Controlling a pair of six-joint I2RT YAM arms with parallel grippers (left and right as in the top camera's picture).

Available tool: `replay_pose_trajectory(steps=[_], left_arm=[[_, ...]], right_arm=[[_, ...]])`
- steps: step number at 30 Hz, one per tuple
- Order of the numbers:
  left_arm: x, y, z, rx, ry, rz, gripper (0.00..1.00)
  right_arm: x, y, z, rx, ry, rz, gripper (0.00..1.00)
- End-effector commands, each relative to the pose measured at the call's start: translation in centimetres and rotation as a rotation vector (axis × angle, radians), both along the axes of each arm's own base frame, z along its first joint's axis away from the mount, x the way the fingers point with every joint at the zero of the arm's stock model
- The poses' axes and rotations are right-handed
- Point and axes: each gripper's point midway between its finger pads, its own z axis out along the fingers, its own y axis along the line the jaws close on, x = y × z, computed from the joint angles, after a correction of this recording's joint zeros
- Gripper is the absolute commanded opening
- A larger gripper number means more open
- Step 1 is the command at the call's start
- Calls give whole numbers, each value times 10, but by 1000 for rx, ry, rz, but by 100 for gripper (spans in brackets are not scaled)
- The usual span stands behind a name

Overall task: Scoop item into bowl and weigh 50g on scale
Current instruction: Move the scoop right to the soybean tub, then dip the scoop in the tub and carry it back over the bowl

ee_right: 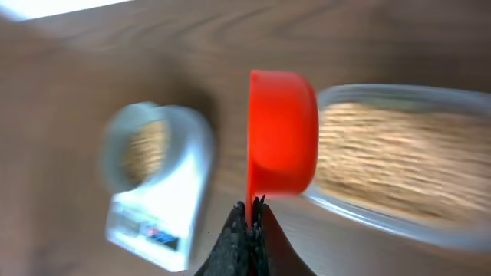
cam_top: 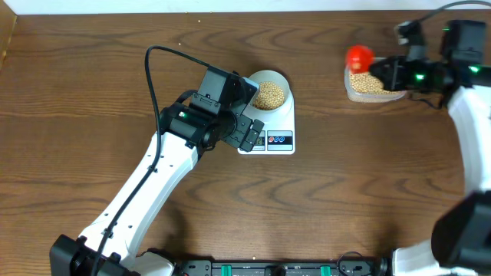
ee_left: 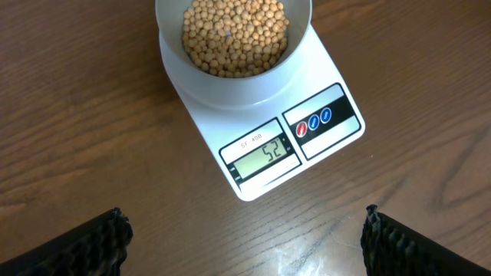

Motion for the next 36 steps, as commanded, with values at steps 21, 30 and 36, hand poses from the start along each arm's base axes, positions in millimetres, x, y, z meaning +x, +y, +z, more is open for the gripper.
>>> replay_pose_trajectory(steps=[21,30,36], left_arm=[[0,1,-2,5,6,-2,98],[0,1,-2,5,6,-2,98],[0,1,-2,5,6,-2,98]], right_arm=[[-7,-53,-3,-957,37,-351,1],[3,59,-6,-436,-62,18,1],[-7,139,12,-139,-138,284,1]])
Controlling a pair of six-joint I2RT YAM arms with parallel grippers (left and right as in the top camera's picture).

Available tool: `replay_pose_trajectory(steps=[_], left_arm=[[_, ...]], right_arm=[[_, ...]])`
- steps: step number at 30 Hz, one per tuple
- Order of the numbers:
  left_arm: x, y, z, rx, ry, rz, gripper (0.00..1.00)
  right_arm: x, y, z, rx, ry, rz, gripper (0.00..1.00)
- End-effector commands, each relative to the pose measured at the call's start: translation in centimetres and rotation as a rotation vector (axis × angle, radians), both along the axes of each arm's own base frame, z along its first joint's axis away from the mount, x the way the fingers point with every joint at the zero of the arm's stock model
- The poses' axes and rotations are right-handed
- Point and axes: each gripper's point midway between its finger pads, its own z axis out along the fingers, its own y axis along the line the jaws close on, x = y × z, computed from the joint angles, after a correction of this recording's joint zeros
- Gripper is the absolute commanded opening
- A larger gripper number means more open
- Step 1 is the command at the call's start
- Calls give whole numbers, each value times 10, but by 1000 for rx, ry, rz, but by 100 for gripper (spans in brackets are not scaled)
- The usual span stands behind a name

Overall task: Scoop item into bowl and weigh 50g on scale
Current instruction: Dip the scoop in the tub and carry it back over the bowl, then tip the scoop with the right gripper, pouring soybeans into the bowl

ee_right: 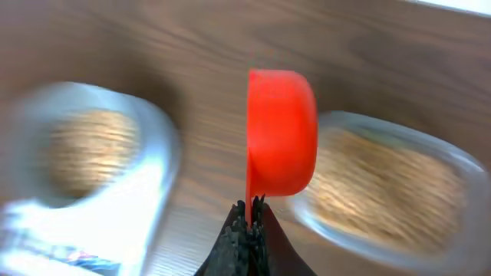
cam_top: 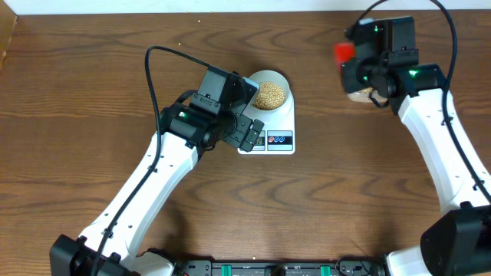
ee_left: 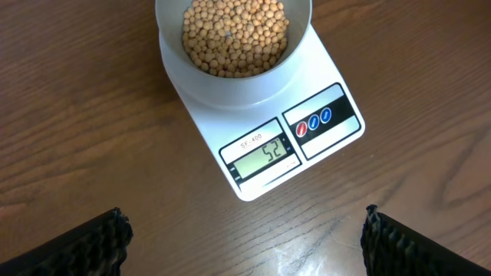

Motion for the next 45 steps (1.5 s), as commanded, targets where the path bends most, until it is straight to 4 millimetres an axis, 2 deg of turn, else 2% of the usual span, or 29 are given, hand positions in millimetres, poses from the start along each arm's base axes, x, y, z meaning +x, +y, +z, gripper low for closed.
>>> replay_pose_trajectory(steps=[1,7,12,22,40,45], left_arm=[[0,1,-2,5,6,-2,98],[0,1,-2,5,6,-2,98],[0,1,-2,5,6,-3,98],[0,1,-2,5,6,-2,98],[0,1,-2,5,6,-2,98],[0,1,-2,5,6,-2,98]], right_arm=[[-19,65,16,200,8,238,1],[-28,99,-13,191,85,309,1],[-33,115,-17,188,91,344,1],[-36,124,-23,181,101,369,1],[-26,138,-93,118,200,378,1],[-25,139,-105,106,218,375,1]])
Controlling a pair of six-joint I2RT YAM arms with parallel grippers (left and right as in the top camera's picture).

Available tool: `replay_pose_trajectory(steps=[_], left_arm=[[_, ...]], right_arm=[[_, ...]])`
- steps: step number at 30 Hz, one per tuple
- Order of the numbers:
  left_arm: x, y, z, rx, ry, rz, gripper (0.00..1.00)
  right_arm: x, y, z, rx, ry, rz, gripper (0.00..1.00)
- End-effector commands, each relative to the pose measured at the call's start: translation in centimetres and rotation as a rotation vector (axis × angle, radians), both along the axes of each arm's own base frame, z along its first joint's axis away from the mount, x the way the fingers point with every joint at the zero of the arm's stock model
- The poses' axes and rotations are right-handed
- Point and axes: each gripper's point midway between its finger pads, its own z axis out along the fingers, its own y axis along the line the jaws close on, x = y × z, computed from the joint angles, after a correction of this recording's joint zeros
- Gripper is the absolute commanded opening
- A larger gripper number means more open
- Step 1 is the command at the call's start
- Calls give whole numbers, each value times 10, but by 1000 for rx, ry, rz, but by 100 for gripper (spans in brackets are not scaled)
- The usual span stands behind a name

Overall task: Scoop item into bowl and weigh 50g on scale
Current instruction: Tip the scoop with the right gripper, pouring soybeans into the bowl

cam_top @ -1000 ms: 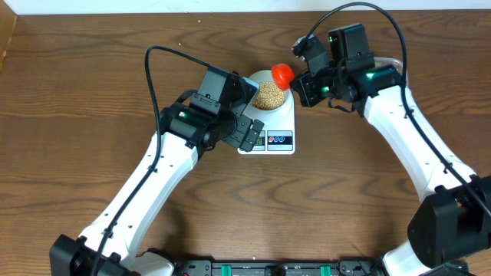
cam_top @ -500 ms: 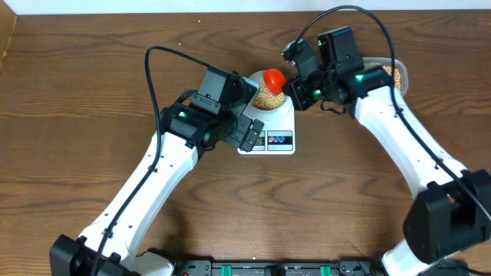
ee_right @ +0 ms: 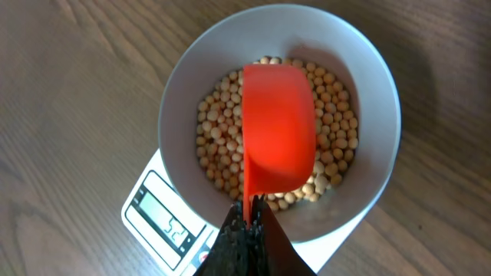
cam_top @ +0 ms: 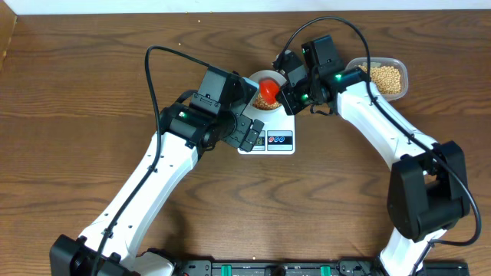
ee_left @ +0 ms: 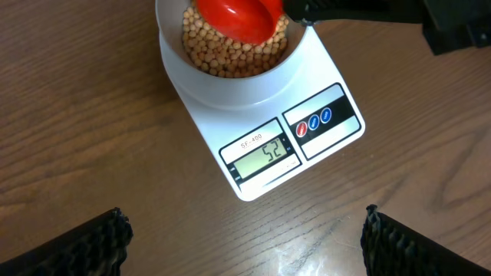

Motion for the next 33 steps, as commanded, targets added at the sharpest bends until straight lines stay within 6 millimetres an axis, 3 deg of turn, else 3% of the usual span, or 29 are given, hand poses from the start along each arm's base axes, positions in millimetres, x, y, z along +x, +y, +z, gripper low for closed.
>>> replay_pose_trajectory(steps=[1,9,19,26,33], left_arm=[[0,1,-2,5,6,-3,98],[0,1,-2,5,6,-2,98],[0,1,-2,5,6,-2,98],[0,1,-2,5,6,-2,98],[0,1,-2,5,6,-2,98]], right_arm=[[1,4,-9,-20,3,16,1],[-10,19,-14,-23,20,54,1],[-9,16,-14,-7,41,32,1],[-8,12,-1,75,68,23,1],[-4,-3,26,200,84,15,1]])
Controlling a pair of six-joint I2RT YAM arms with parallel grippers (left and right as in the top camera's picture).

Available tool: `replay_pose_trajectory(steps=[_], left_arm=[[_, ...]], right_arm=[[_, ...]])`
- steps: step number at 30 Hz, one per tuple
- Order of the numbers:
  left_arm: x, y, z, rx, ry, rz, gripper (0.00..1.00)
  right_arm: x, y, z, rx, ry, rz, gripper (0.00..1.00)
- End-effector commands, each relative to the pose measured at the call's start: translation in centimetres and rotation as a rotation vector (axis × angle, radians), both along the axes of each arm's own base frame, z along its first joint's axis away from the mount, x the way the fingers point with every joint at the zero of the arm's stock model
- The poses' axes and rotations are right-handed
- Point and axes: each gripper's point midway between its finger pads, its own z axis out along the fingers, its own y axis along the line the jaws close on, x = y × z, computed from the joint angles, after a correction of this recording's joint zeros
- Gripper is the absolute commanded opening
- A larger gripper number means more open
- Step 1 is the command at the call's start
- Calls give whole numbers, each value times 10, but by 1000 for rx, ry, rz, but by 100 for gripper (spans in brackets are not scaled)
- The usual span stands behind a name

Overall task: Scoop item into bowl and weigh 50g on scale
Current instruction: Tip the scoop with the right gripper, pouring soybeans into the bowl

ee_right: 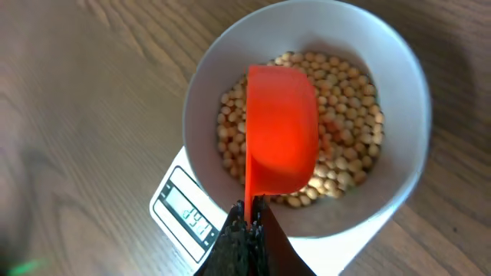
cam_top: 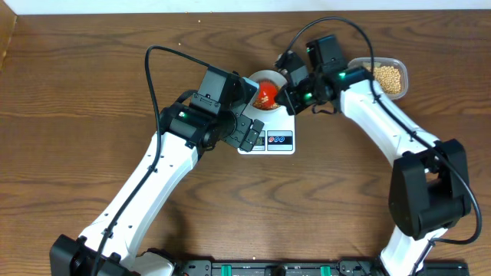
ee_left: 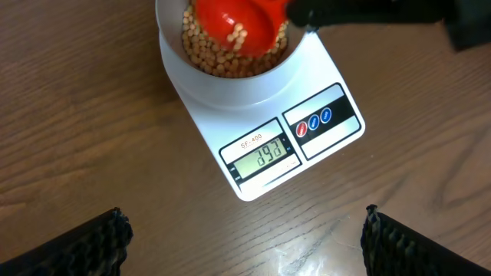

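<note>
A white bowl (ee_left: pixel 230 90) of soybeans (ee_right: pixel 345 130) stands on the white scale (ee_left: pixel 307 130). The scale's display (ee_left: pixel 267 156) shows a figure near 39. My right gripper (ee_right: pixel 250 208) is shut on the handle of a red scoop (ee_right: pixel 281 130). The scoop's cup lies down among the beans, and a few beans rest on it in the left wrist view. My left gripper (ee_left: pixel 245 245) hangs open over the table in front of the scale, holding nothing.
A clear container (cam_top: pixel 387 77) of soybeans sits at the back right, behind my right arm. The left arm's black cable loops over the table to the left of the scale. Bare wood surrounds the scale.
The red scoop has sunk from just above the beans into them, with a few beans now on it. The display has gone from 52 to about 39. My left gripper has not moved.
First my right gripper held the red scoop at the bean container at the back right, with the display at 52. It then stood left of the container, then over the bowl. Now the scoop is in the bowl's beans and the reading is lower.
</note>
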Motion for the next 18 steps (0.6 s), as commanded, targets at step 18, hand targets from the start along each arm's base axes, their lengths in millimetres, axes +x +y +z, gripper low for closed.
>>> replay_pose_trajectory(steps=[18], left_arm=[[0,1,-2,5,6,-2,98]], right_arm=[[0,-23,55,362,84,41,1]])
